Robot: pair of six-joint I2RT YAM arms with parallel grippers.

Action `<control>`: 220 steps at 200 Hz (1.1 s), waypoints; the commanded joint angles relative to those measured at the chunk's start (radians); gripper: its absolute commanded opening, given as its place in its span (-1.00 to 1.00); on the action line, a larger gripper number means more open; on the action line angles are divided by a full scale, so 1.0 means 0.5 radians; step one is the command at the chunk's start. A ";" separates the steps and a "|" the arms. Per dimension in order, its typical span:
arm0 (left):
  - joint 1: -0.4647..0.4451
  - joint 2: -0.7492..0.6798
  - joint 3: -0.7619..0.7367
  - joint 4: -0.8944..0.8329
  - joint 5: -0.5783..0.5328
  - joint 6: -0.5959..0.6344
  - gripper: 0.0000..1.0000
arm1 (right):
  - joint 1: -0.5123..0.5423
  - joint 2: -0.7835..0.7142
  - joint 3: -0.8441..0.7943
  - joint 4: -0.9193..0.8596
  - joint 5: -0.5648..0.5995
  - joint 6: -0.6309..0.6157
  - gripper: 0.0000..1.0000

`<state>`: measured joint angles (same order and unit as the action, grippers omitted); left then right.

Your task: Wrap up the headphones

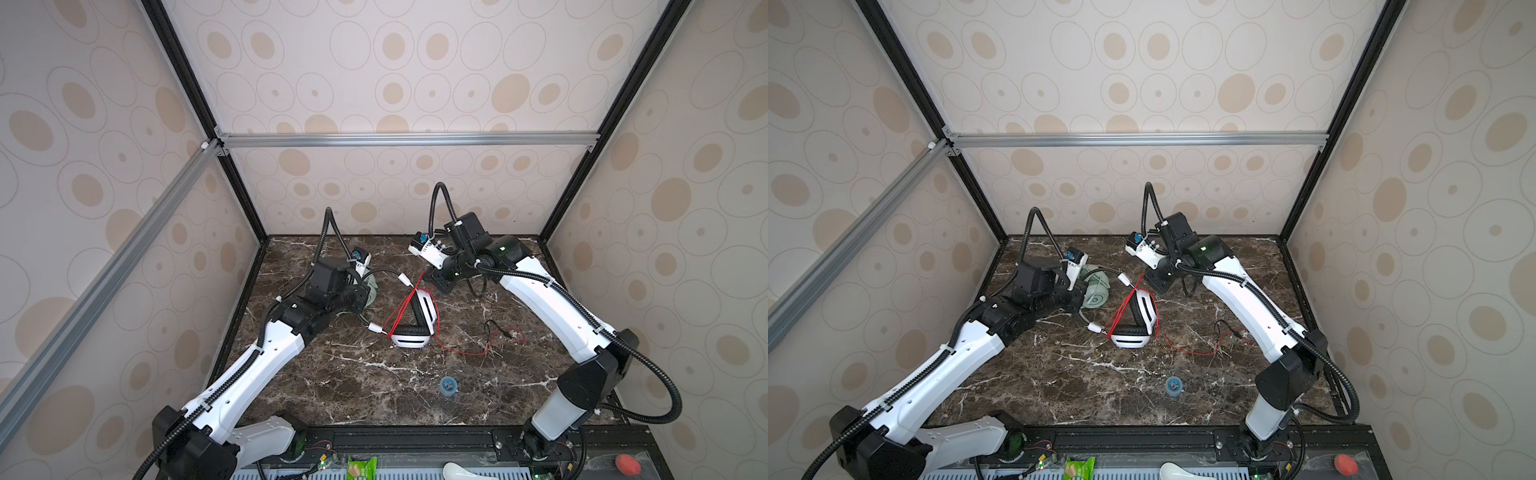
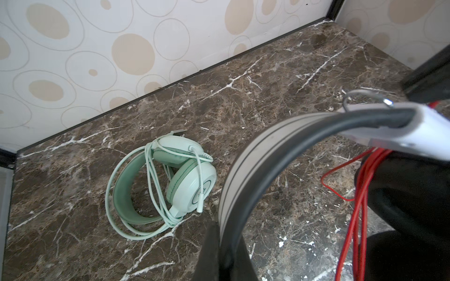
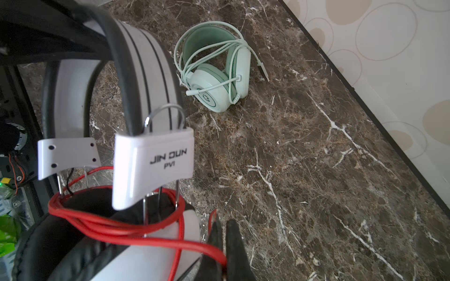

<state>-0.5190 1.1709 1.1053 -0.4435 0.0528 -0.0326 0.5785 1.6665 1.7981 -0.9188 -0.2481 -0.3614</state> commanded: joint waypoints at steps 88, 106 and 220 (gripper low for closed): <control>-0.014 -0.058 0.323 -0.043 0.351 -0.079 -1.00 | -0.321 -0.203 -0.488 0.711 -0.501 0.335 -0.76; -0.014 -0.050 0.385 -0.034 0.380 -0.102 -1.00 | -0.347 -0.245 -0.569 0.804 -0.582 0.377 -0.71; -0.013 -0.007 0.719 0.145 0.476 -0.333 -1.00 | -0.401 -0.398 -1.118 1.640 -0.961 0.884 -0.52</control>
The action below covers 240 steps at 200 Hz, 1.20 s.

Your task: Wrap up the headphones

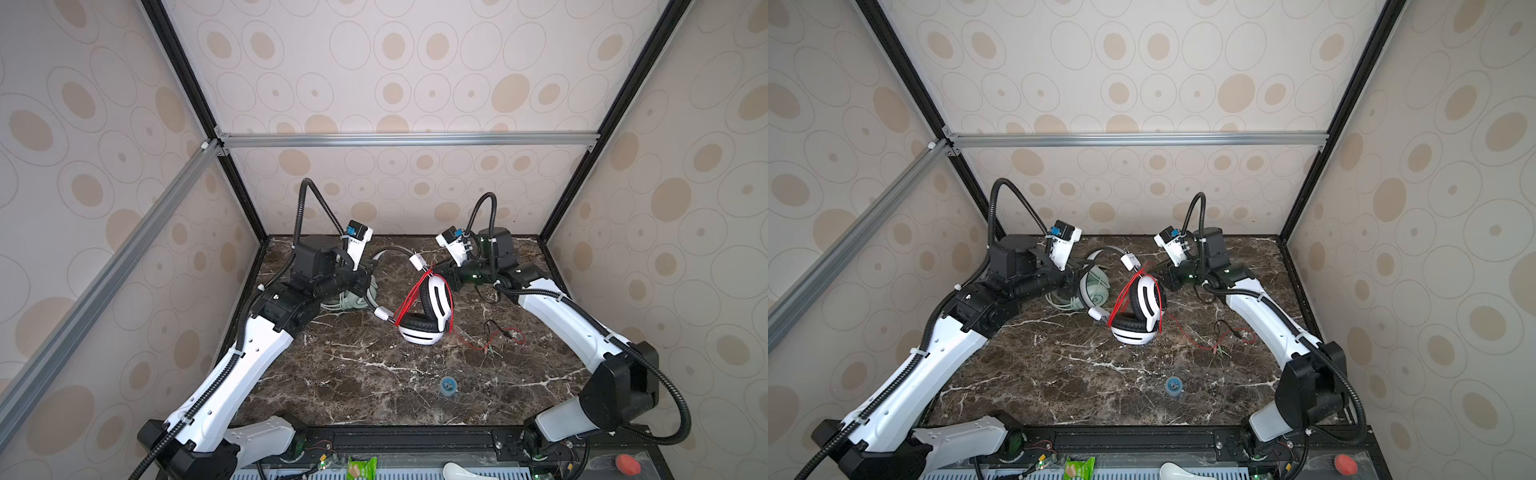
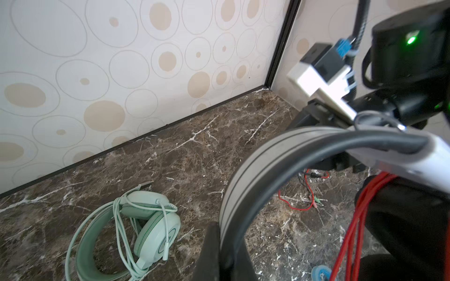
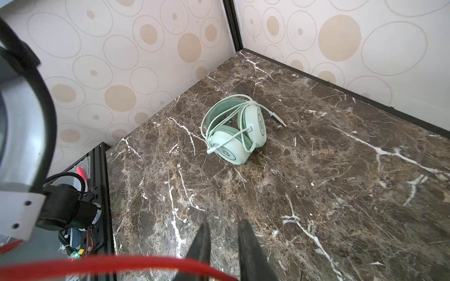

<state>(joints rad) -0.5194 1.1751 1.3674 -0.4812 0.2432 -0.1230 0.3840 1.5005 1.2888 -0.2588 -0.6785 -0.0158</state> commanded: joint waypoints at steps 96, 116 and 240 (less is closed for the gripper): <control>-0.012 0.106 0.562 0.327 0.040 -0.401 -1.00 | -0.011 -0.021 -0.549 0.867 -0.150 0.544 -0.50; -0.013 0.121 0.595 0.362 -0.005 -0.464 -1.00 | -0.012 -0.010 -0.621 0.921 -0.148 0.579 -0.52; 0.005 0.209 0.709 0.651 -0.366 -0.812 -1.00 | -0.010 0.111 -0.870 1.215 -0.106 0.794 -0.65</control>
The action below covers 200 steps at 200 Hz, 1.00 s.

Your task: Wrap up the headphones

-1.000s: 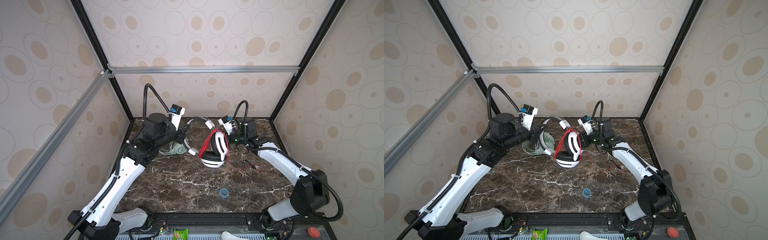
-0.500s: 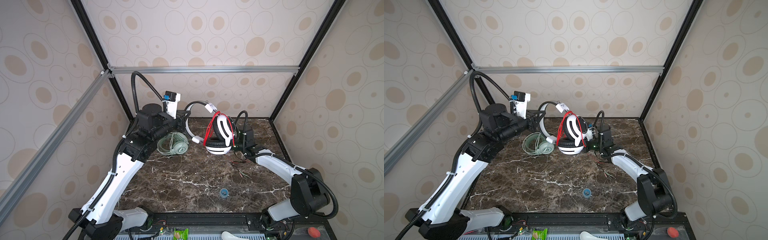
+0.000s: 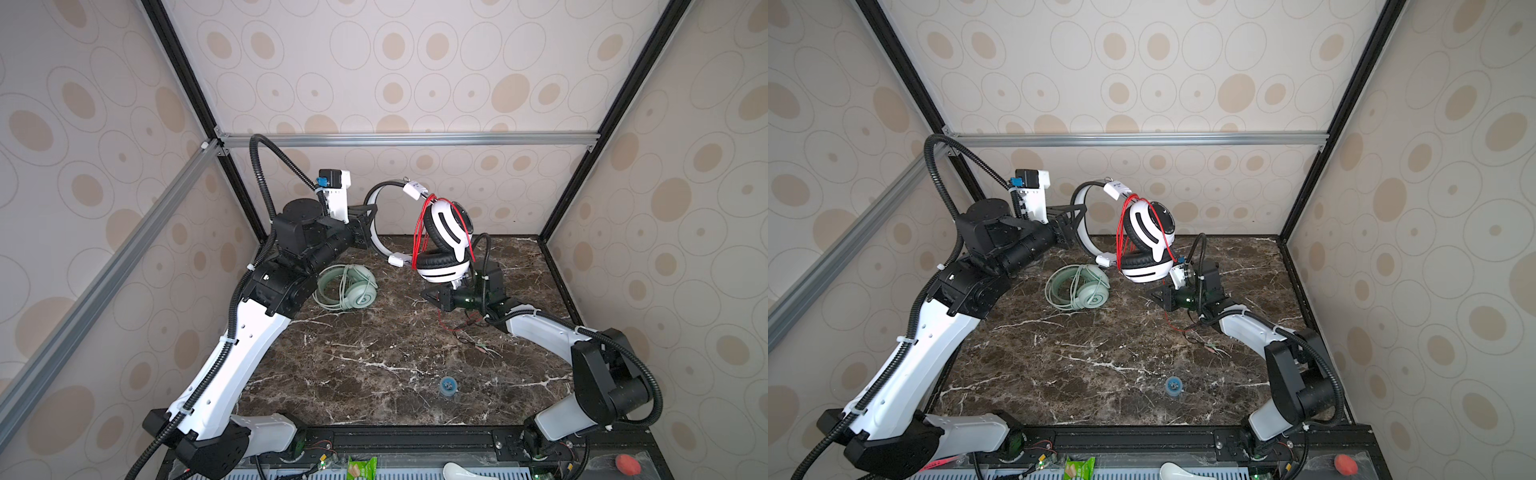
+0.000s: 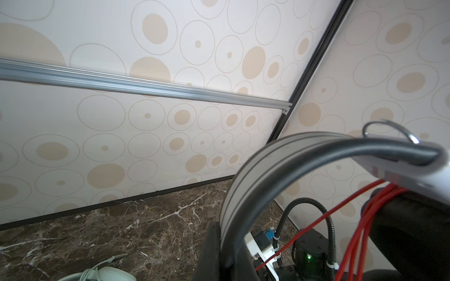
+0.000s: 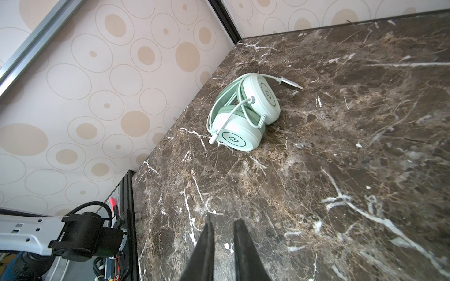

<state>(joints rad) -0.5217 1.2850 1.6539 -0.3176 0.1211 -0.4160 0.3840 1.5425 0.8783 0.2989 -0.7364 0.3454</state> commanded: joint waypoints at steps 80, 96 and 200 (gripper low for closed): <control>0.031 0.078 0.225 0.362 -0.289 -0.391 -1.00 | -0.004 0.025 -0.084 0.070 0.084 0.062 -0.99; 0.046 0.097 0.228 0.379 -0.405 -0.494 -1.00 | 0.025 -0.017 -0.059 -0.074 0.150 -0.024 -1.00; 0.172 0.349 0.236 0.417 -0.831 -0.718 -1.00 | 0.406 -0.326 0.001 -0.789 0.569 -0.452 -1.00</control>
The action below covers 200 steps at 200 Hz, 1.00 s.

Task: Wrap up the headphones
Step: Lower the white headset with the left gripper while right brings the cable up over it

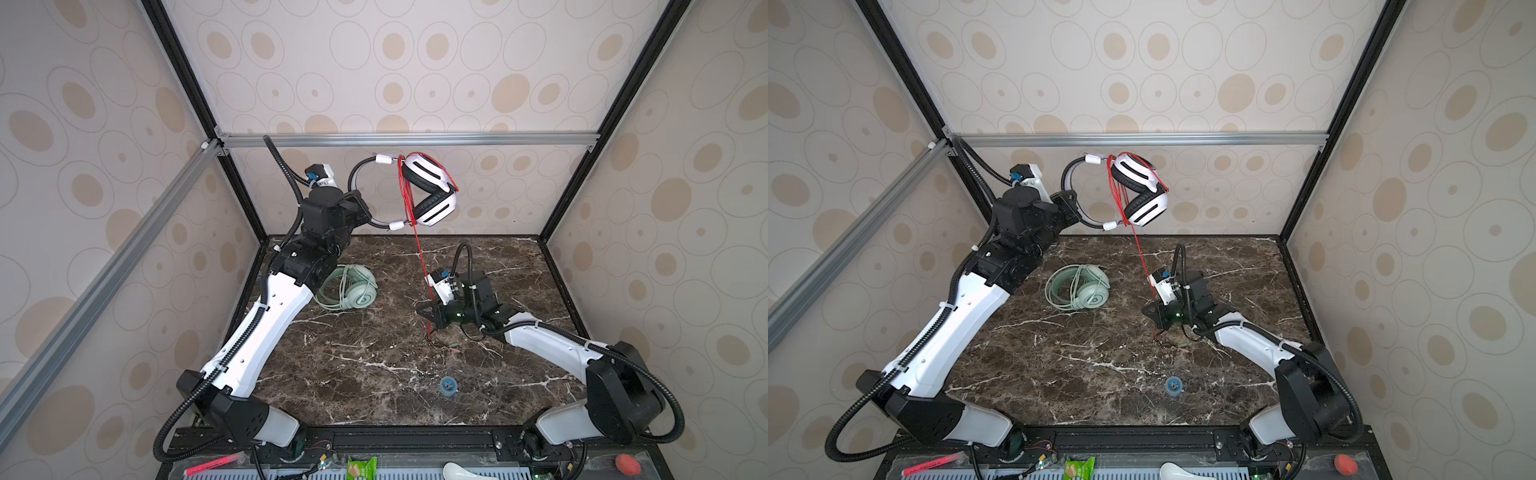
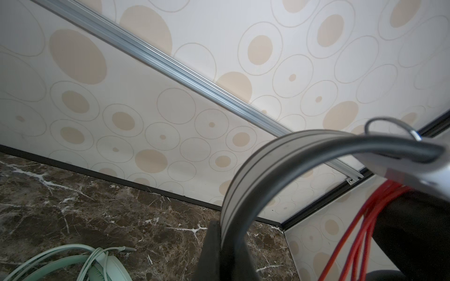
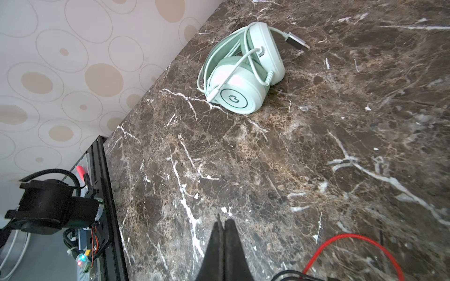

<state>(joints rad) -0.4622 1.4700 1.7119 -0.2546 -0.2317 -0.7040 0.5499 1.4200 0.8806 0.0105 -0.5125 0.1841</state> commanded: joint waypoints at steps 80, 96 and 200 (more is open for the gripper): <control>0.136 0.124 0.066 0.279 -0.332 0.025 -1.00 | 0.352 -0.180 0.171 -0.635 0.337 -0.400 -1.00; 0.142 0.156 0.050 0.273 -0.359 0.071 -1.00 | 0.397 -0.177 0.222 -0.704 0.379 -0.447 -1.00; 0.142 0.163 -0.428 0.350 -0.582 0.652 -1.00 | 0.502 -0.254 0.758 -1.297 0.512 -0.830 -1.00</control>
<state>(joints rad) -0.3962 1.5776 1.5127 -0.2028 -0.4706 -0.4442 0.7918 1.3247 1.1812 -0.5091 -0.2756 -0.1314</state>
